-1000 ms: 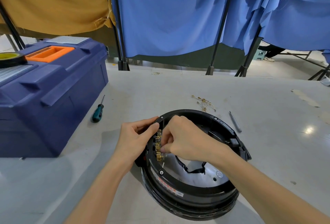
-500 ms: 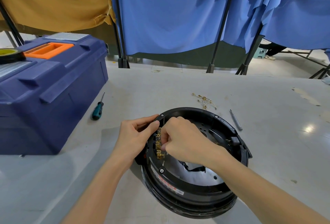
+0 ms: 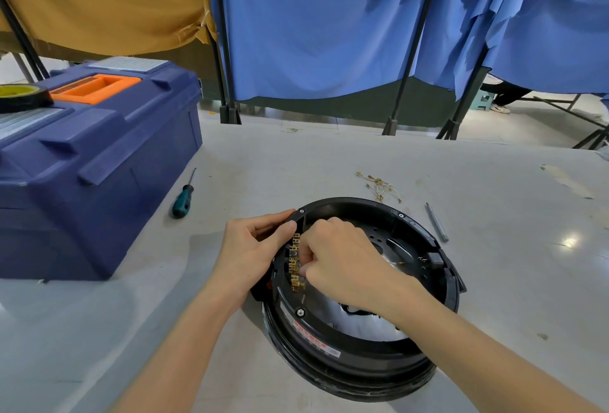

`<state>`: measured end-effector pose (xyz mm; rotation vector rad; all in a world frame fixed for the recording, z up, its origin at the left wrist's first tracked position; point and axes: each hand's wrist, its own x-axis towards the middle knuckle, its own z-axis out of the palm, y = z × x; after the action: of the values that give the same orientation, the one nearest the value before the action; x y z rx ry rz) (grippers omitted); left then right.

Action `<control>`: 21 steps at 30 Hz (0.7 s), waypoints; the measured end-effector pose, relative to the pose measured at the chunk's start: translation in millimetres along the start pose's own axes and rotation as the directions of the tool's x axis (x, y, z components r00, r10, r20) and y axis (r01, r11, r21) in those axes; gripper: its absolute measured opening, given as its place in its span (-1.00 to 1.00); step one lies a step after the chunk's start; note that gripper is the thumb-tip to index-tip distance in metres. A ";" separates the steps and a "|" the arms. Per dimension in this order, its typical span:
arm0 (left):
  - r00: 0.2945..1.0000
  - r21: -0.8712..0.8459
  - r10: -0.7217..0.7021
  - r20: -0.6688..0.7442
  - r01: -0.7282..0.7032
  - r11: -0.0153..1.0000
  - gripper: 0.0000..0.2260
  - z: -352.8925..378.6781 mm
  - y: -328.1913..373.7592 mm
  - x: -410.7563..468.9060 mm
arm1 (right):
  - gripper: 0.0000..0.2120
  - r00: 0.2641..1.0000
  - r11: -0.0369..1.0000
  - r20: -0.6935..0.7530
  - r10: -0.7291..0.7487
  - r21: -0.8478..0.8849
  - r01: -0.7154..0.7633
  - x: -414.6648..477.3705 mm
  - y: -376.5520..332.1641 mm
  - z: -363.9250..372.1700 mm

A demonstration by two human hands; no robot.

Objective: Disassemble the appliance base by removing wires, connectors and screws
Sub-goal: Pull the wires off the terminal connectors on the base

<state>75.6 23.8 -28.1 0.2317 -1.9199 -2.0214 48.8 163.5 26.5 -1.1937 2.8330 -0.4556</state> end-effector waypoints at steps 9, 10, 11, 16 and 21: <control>1.000 0.007 -0.008 -0.012 0.008 1.000 -0.83 1.5 1.3 -0.4 | -0.82 0.994 0.997 0.105 0.005 0.076 -0.013 -0.4 4.7 -9.7; 1.000 0.010 -0.013 -0.017 0.013 1.000 -0.84 1.7 1.2 -0.2 | -0.78 0.994 0.999 0.109 -0.005 0.052 0.000 0.2 3.5 -9.8; 1.000 0.014 -0.019 -0.020 0.019 1.000 -0.84 1.9 1.2 -0.2 | -0.74 0.993 1.000 0.114 -0.019 0.016 0.017 0.6 1.9 -10.1; 1.000 0.026 -0.020 -0.020 0.021 0.999 -0.83 1.7 1.9 -0.2 | -0.70 0.989 0.984 0.107 -0.106 -0.129 0.119 0.1 -6.3 -10.4; 1.000 0.014 -0.027 -0.009 0.027 1.000 -0.83 1.1 1.4 -0.3 | -0.75 0.989 0.985 0.093 -0.112 -0.121 0.123 0.6 -6.3 -9.6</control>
<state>75.7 24.9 -26.7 0.2705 -1.9368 -2.0211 51.4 161.3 37.5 -1.3735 2.7653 -0.2246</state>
